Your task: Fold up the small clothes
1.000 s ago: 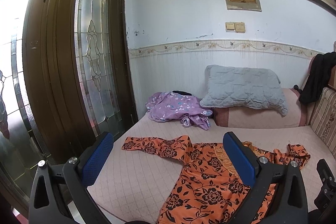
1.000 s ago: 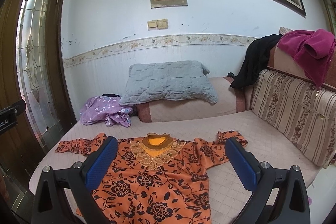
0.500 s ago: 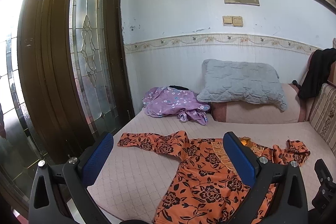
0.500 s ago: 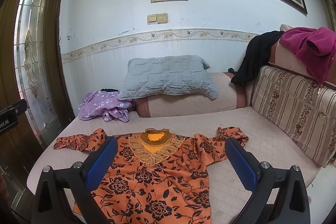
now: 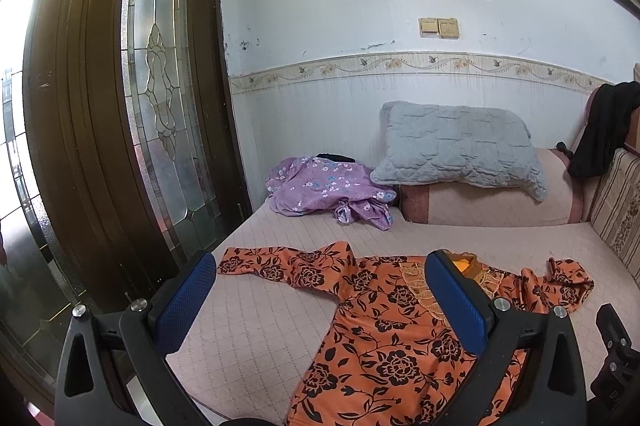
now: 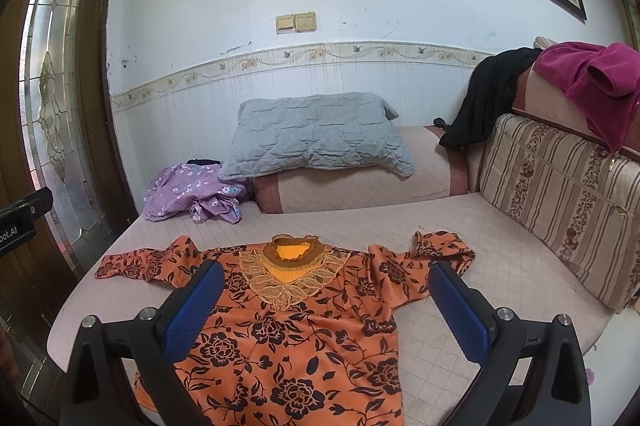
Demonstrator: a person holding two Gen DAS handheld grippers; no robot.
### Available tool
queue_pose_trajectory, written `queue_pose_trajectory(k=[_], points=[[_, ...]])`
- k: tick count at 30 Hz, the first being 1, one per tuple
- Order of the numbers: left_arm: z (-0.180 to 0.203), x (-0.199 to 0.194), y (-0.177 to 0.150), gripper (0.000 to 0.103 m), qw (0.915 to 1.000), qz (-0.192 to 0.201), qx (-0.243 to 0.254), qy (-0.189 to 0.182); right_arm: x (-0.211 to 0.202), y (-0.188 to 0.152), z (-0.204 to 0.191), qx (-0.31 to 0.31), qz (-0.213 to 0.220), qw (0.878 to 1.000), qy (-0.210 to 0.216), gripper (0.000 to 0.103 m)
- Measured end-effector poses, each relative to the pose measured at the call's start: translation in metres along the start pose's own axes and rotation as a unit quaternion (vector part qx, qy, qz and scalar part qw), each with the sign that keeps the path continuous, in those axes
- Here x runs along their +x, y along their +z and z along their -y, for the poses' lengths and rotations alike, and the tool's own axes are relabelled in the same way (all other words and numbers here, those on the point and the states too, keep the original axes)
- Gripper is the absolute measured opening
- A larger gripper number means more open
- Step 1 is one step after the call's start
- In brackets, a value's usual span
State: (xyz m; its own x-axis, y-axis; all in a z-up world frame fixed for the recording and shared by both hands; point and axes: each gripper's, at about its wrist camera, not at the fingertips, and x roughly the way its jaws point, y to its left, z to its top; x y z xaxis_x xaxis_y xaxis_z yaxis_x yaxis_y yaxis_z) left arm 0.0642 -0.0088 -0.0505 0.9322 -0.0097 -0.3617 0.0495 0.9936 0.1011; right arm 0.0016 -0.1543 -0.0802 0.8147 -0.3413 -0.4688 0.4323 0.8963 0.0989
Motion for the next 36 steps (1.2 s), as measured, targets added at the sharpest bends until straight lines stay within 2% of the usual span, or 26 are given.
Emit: queue_pose_trajectory(k=[17, 23, 28, 32, 35, 36], points=[[0.016, 0.033, 0.0, 0.103, 0.9998, -0.019, 0.006, -0.003, 0.034, -0.001, 0.004, 0.003, -0.018, 1.0, -0.009, 0.103], [0.03, 0.062, -0.003, 0.103, 0.9992, -0.036, 0.015, -0.001, 0.065, -0.005, 0.012, 0.005, -0.039, 0.999, -0.018, 0.103], [0.048, 0.103, -0.011, 0.103, 0.998, -0.057, 0.024, -0.004, 0.11, -0.011, 0.035, 0.015, -0.066, 0.997, -0.035, 0.103], [0.072, 0.165, -0.037, 0.103, 0.9923, -0.113, 0.031, -0.04, 0.162, -0.018, 0.1, 0.04, -0.095, 0.994, -0.04, 0.103], [0.096, 0.23, -0.074, 0.103, 0.976, -0.199, 0.039, -0.079, 0.203, -0.025, 0.166, 0.051, -0.122, 0.989, -0.065, 0.103], [0.105, 0.253, -0.089, 0.103, 0.9682, -0.23, 0.045, -0.088, 0.221, -0.028, 0.199, 0.056, -0.132, 0.986, -0.091, 0.102]])
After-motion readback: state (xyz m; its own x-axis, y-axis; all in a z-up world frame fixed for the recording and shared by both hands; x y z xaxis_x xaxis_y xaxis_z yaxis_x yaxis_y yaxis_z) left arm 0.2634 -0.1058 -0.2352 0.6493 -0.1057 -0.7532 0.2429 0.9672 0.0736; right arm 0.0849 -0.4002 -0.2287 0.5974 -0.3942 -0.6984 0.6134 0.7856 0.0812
